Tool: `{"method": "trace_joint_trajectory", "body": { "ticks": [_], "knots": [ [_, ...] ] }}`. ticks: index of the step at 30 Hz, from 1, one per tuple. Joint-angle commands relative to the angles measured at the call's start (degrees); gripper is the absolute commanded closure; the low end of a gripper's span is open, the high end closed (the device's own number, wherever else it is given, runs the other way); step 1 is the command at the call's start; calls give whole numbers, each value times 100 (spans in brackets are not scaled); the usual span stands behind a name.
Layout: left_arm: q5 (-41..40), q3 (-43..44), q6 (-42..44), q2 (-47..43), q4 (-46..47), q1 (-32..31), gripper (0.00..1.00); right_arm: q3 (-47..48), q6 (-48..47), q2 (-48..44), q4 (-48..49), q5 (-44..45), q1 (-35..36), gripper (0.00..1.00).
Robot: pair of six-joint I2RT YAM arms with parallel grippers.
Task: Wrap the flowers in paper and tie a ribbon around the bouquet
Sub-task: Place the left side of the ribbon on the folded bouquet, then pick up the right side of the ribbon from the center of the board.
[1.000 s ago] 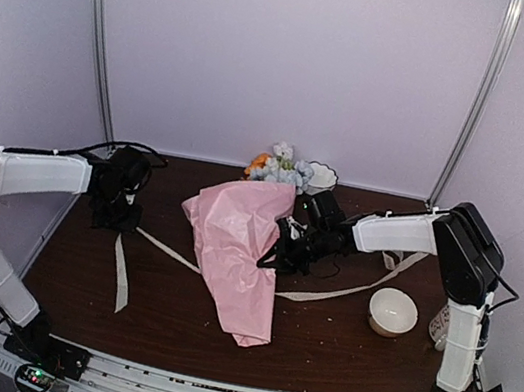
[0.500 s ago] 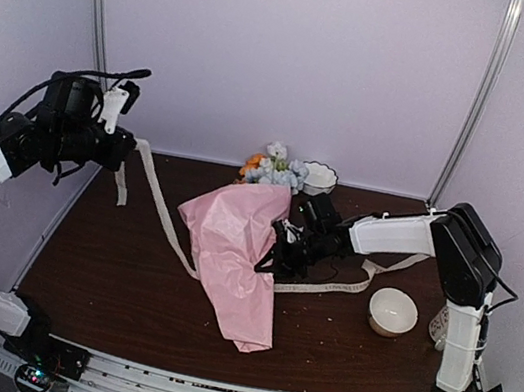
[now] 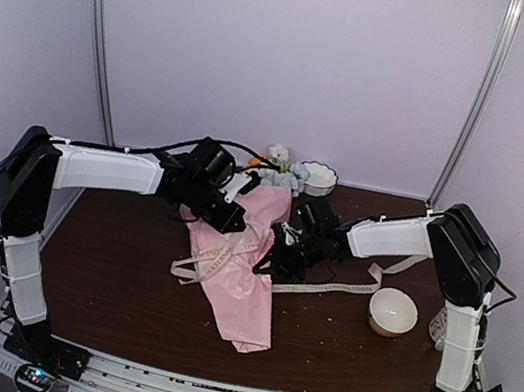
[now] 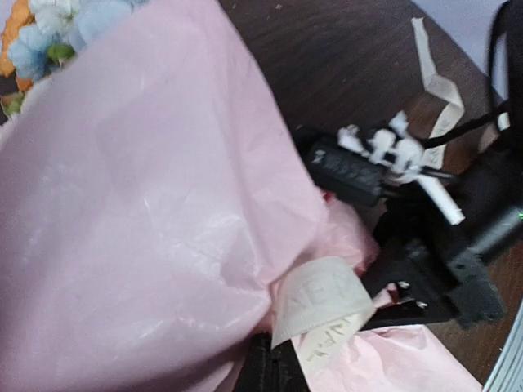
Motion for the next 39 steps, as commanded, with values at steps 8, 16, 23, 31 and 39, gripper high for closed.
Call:
{"method": "trace_joint_trajectory", "body": {
  "ticks": [8, 16, 23, 31, 39],
  "knots": [
    [-753, 117, -377, 1076, 182, -10, 100, -371, 144, -247, 30, 336, 123, 90],
    [-741, -180, -310, 1178, 412, 4, 100, -412, -388, -1465, -891, 920, -160, 62],
    [-605, -260, -258, 1157, 572, 14, 100, -592, -1321, -2567, -2380, 2049, -1327, 43],
    [-593, -152, -144, 1125, 483, 26, 100, 506, -2576, -1219, -4308, 3734, -2386, 25],
    [-618, -194, -52, 1084, 461, 24, 100, 545, -2688, -657, -4242, 3098, -2539, 48]
  ]
}}
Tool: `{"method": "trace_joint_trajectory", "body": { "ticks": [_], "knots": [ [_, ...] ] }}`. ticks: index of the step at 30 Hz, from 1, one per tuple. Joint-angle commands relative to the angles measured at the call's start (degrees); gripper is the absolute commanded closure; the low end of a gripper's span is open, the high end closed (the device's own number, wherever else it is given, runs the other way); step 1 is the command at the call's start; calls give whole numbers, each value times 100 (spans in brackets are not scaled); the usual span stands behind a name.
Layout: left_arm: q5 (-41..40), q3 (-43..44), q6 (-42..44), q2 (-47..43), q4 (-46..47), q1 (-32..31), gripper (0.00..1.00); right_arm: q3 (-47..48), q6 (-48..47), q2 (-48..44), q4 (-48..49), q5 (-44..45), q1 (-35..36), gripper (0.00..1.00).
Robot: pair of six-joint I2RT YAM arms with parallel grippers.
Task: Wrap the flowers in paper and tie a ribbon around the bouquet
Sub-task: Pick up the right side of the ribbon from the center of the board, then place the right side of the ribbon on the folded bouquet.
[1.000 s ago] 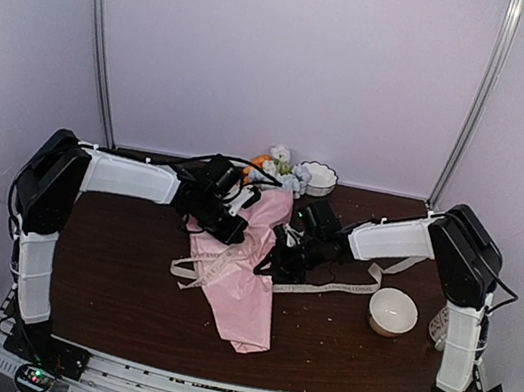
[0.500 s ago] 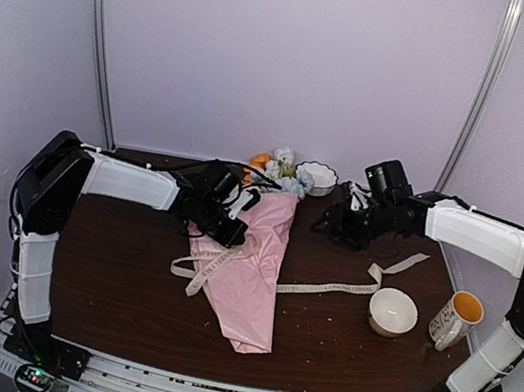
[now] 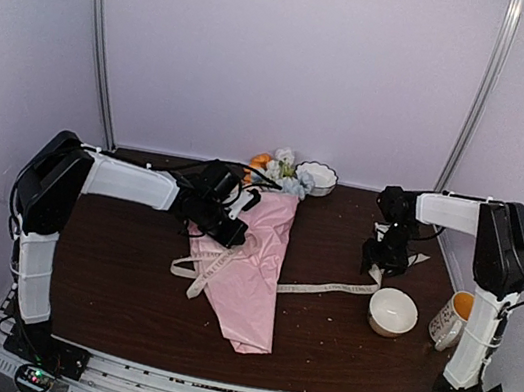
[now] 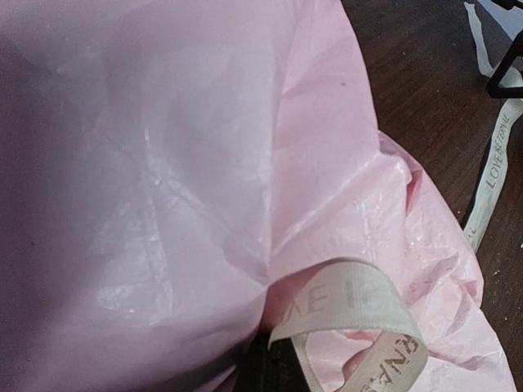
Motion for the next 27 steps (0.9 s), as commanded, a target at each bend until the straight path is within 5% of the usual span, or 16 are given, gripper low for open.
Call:
{"method": "trace_joint_trajectory", "body": {
  "ticks": [1, 3, 4, 10, 16, 22, 27],
  "knots": [
    [-93, -82, 125, 98, -153, 58, 100, 56, -149, -49, -121, -181, -8, 63],
    [-93, -76, 125, 101, -159, 65, 100, 66, -118, -161, -55, -23, -13, 98],
    [-77, -74, 129, 97, -167, 72, 100, 96, -115, -295, -1, 17, -14, 100],
    [-11, -147, 127, 101, -92, 114, 100, 522, -439, -1560, 1055, -2005, 266, 100],
    [54, -199, 67, 24, -11, 153, 100, 34, -497, -2070, 3338, -4387, 2020, 100],
    [315, -555, -155, -322, 412, 265, 100, -763, 1878, -1283, 6640, -4971, 2641, 100],
    [271, -797, -242, -707, 542, 308, 100, -589, 2254, -361, 6969, -4541, 2532, 100]
  ]
}}
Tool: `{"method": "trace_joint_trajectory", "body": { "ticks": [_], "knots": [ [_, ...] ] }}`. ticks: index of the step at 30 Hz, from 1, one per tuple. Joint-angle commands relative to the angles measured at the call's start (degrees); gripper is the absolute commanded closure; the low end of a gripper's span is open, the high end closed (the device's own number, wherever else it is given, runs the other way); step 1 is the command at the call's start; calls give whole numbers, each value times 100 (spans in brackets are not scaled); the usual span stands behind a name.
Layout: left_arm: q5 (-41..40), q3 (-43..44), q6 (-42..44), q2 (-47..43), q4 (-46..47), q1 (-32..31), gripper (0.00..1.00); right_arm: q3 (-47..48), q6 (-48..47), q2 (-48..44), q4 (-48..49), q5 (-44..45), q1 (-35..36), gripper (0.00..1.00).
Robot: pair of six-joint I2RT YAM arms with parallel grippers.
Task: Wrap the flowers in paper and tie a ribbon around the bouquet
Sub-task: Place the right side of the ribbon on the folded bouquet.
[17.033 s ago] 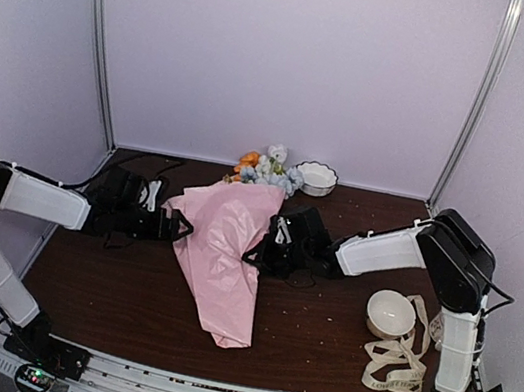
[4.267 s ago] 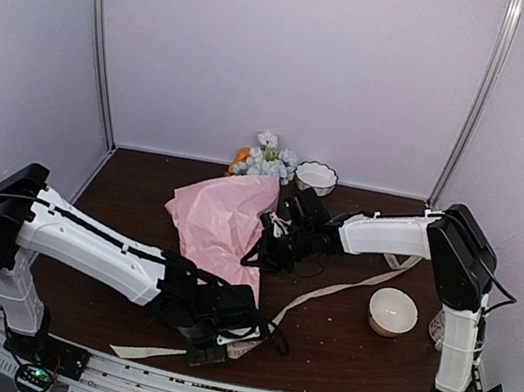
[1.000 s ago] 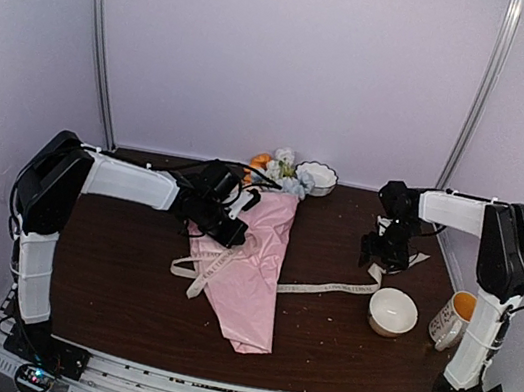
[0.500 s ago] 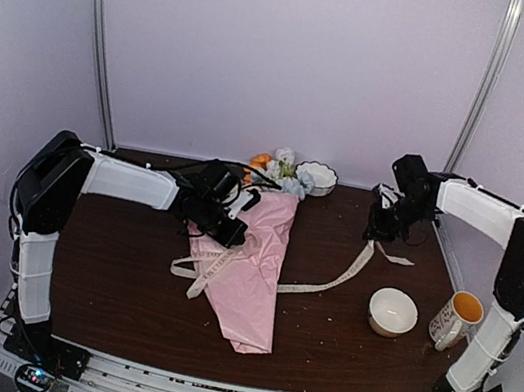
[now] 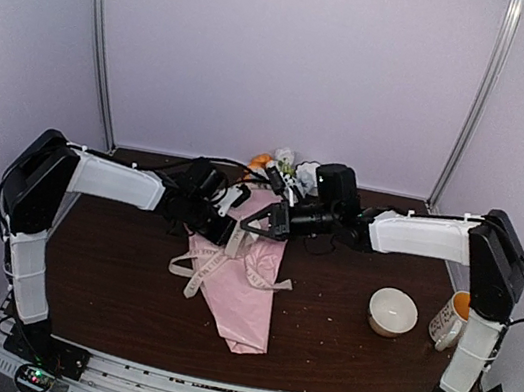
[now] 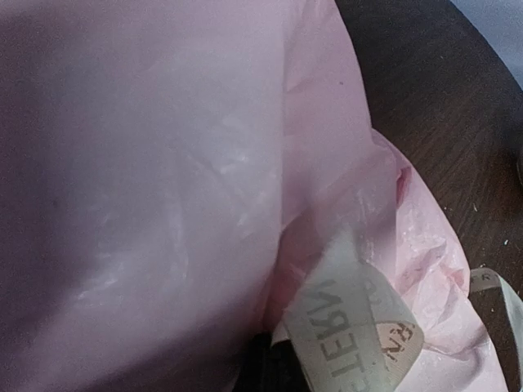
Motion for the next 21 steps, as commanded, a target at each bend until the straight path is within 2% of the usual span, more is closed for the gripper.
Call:
{"method": "trace_joint_trajectory", "body": {
  "ticks": [1, 5, 9, 14, 16, 21],
  "knots": [
    [-61, -308, -188, -419, 165, 122, 100, 231, 683, 658, 759, 143, -147, 100],
    [-158, -593, -283, -702, 370, 122, 100, 919, 363, 1233, -152, 586, -161, 100],
    [-371, -762, -353, -868, 330, 121, 100, 1068, 772, 1543, 70, 880, -275, 100],
    [-850, -1213, -407, -1305, 328, 138, 100, 1452, 857, 1945, -347, 1238, -346, 100],
    [-851, -1537, -258, -1705, 539, 138, 100, 1717, 833, 2177, -553, 1148, -321, 100],
    [-280, -2200, 625, -2898, 909, 123, 100, 2241, 706, 2578, -873, 1171, -225, 100]
  ]
}}
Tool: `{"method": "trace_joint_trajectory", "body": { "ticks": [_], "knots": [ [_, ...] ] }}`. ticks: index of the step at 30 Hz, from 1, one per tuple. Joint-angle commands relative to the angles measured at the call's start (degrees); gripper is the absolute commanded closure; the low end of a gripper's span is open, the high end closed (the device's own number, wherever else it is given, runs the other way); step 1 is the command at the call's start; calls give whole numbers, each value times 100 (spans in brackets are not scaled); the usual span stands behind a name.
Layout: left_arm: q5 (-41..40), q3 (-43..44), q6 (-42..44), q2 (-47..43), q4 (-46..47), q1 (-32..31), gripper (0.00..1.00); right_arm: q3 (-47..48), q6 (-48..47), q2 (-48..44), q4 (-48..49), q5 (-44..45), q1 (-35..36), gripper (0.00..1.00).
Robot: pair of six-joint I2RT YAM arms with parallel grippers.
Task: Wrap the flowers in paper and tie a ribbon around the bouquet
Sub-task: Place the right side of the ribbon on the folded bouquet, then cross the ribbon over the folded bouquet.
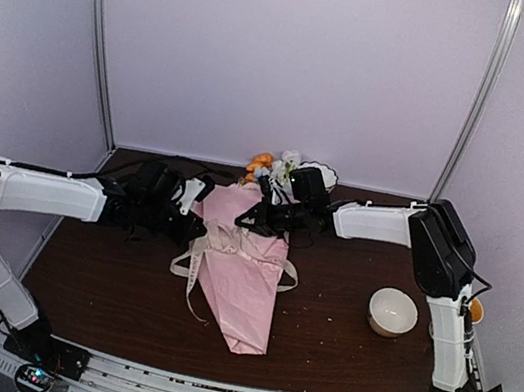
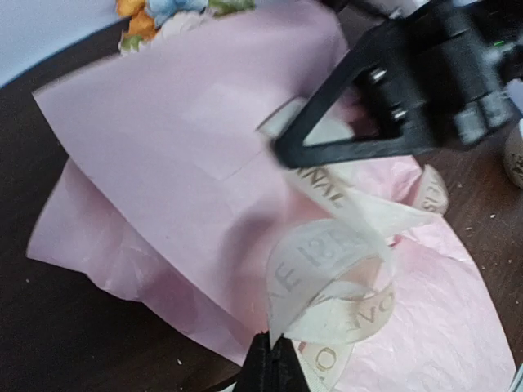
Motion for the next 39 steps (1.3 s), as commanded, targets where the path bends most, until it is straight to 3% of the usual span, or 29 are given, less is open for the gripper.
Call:
{"method": "trace_joint_trajectory", "body": {
  "ticks": [1, 5, 10, 15, 18, 21, 24, 28, 39],
  "knots": [
    [485, -308, 907, -922, 556, 13, 100, 447, 16, 302, -337, 100, 91, 100],
    [1004, -171, 1606, -1371, -58, -98, 100, 805, -30, 523, -502, 33, 198, 100],
    [1573, 580, 2142, -1210, -762, -427, 100, 923, -8, 645, -562, 0, 278, 100],
    [1910, 1023, 2325, -865, -624, -615, 100, 930, 73, 651, -491, -102, 279, 100],
    [1499, 1214, 2383, -513, -374, -619, 100, 1004, 115, 681, -489, -273, 279, 99],
    [705, 1252, 2184, -135, -88, -555, 100, 895, 251, 569, -363, -343, 266, 88],
    [616, 1227, 1658, 121, 229, -274, 100, 518, 625, 324, 196, -416, 253, 78],
    [719, 1051, 1256, 267, 700, 2, 100, 393, 916, 150, 458, -439, 245, 75],
    [605, 967, 1044, 553, 749, 38, 100, -210, 1238, -454, 488, 139, 54, 59]
  ]
}}
